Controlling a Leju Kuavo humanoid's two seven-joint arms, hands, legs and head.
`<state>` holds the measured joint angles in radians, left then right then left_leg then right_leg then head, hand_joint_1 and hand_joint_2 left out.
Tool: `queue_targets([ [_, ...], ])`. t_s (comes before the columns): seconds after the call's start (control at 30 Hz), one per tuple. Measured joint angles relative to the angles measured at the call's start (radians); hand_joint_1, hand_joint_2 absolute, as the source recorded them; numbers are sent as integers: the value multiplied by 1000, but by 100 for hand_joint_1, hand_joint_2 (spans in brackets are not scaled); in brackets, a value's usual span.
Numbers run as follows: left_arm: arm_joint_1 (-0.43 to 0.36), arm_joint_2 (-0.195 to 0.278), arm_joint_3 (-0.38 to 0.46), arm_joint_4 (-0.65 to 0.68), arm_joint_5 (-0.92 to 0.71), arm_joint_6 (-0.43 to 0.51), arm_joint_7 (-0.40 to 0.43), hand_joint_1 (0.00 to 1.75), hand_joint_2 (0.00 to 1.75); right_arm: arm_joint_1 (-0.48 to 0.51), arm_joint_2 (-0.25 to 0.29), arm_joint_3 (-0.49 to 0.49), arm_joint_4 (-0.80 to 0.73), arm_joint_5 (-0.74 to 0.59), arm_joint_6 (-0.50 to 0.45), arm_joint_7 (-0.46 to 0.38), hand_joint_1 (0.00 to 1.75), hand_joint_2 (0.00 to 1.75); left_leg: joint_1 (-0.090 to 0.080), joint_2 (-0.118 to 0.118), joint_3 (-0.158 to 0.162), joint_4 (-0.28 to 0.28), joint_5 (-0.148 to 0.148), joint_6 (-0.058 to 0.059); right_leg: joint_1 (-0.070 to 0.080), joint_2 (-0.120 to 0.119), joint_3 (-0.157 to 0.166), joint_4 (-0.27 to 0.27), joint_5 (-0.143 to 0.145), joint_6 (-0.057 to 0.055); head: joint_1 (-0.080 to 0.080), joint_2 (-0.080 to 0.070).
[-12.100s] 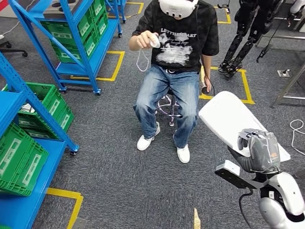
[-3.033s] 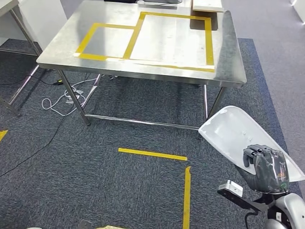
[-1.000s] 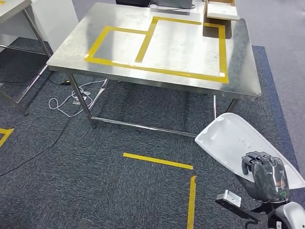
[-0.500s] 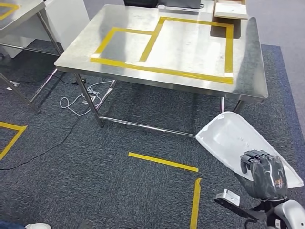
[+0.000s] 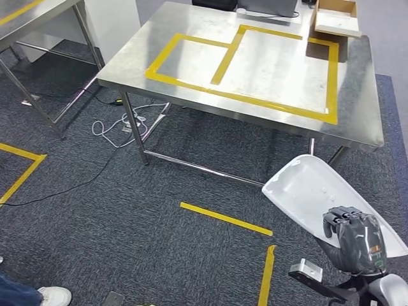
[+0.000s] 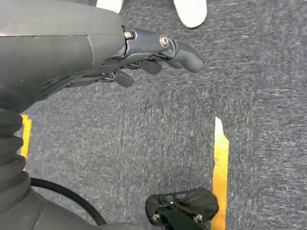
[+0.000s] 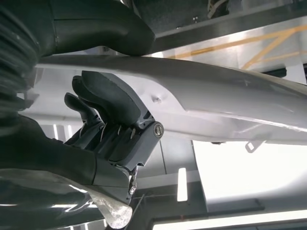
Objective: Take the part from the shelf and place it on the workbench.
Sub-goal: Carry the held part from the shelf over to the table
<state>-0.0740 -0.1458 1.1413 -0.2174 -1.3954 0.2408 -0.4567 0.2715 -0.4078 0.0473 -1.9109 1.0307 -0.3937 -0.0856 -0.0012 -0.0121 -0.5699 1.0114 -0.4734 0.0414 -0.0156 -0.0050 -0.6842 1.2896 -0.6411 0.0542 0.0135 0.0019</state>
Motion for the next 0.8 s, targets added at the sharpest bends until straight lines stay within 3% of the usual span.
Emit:
queue_targets([
  [0.03, 1, -1, -1, 0, -2, 1, 0, 0, 175, 14, 0, -3, -5, 0, -4, 1, 175, 175, 0, -5, 1, 0, 0, 0, 0, 1, -5, 1, 15, 0, 0, 0],
  [0.07, 1, -2, -2, 0, -4, 2, 0, 0, 175, 28, 0, -7, -11, 0, -9, 1, 175, 175, 0, -11, 2, 1, -1, 0, -1, 2, 10, -40, 48, 0, 0, 0],
  [0.13, 0, -3, -5, 0, -7, 6, 0, 0, 175, 49, -1, -17, -25, 0, -19, 2, 175, 175, -1, -22, 2, 4, -4, -5, -2, 14, 70, -178, 117, -2, 0, 0],
  [0.17, 0, -4, -7, 0, -8, 7, 0, 0, 175, 57, -1, -21, -31, 0, -22, 3, 175, 175, -3, -27, 1, 6, -5, -9, -3, 21, 98, -234, 136, -4, 0, 0],
  [0.23, 0, -6, -11, 0, -8, 8, 0, 0, 175, 71, -1, -26, -41, 0, -26, 5, 175, 175, -5, -34, -3, 10, -6, -19, -2, 31, 121, -275, 138, -11, -1, 0],
  [0.33, 2, -7, -14, 0, -9, 8, 0, 0, 175, 82, -2, -31, -50, -1, -26, 7, 175, 175, -3, -33, -8, 23, -17, -33, -5, 20, 126, -280, 142, -29, -4, 0],
  [0.4, 0, -8, -16, 0, -9, 8, 0, 0, 175, 85, -2, -35, -55, -1, -26, 7, 175, 175, -1, -17, -39, 103, -67, -43, -7, 10, 129, -283, 142, -39, -9, 0],
  [0.47, -1, -8, -17, 0, -9, 8, 0, 0, 175, 89, -2, -37, -57, -1, -26, 8, 175, 175, 1, -4, -97, 235, -132, -49, -5, 0, 130, -283, 141, -44, -12, 0],
  [0.5, 0, -9, -17, 0, -11, 6, -2, 0, 175, 90, -2, -38, -57, -1, -26, 8, 175, 175, 2, -2, -115, 280, -146, -50, -4, -4, 130, -283, 140, -44, -12, 0],
  [0.53, 2, -9, -18, 0, -13, 2, -5, 0, 175, 91, -2, -38, -57, -2, -25, 9, 175, 175, 2, -1, -118, 291, -140, -49, -3, -6, 130, -283, 140, -44, -12, 0],
  [0.57, 2, -9, -18, 0, -14, -3, -9, 0, 175, 90, -2, -38, -57, -2, -25, 10, 175, 175, 2, -1, -102, 260, -115, -46, -3, -8, 131, -283, 140, -44, -12, 0],
  [0.67, 1, -8, -19, 0, -17, -13, -19, 0, 175, 84, -2, -37, -57, -2, -23, 11, 175, 175, -2, 4, -8, 66, -29, -31, 1, -11, 135, -282, 138, -40, -11, 0],
  [0.73, 0, -7, -20, 0, -17, -17, -21, 0, 175, 76, -2, -37, -57, 0, -20, 10, 175, 175, -8, 7, 16, 10, -23, -23, 2, -13, 133, -282, 138, -31, -10, 0],
  [0.8, 1, -7, -21, 0, -17, -20, -22, 0, 175, 66, -2, -36, -56, 2, -18, 10, 175, 175, -8, 7, 16, 2, -20, -15, 2, -14, 133, -287, 138, -18, -11, 0],
])
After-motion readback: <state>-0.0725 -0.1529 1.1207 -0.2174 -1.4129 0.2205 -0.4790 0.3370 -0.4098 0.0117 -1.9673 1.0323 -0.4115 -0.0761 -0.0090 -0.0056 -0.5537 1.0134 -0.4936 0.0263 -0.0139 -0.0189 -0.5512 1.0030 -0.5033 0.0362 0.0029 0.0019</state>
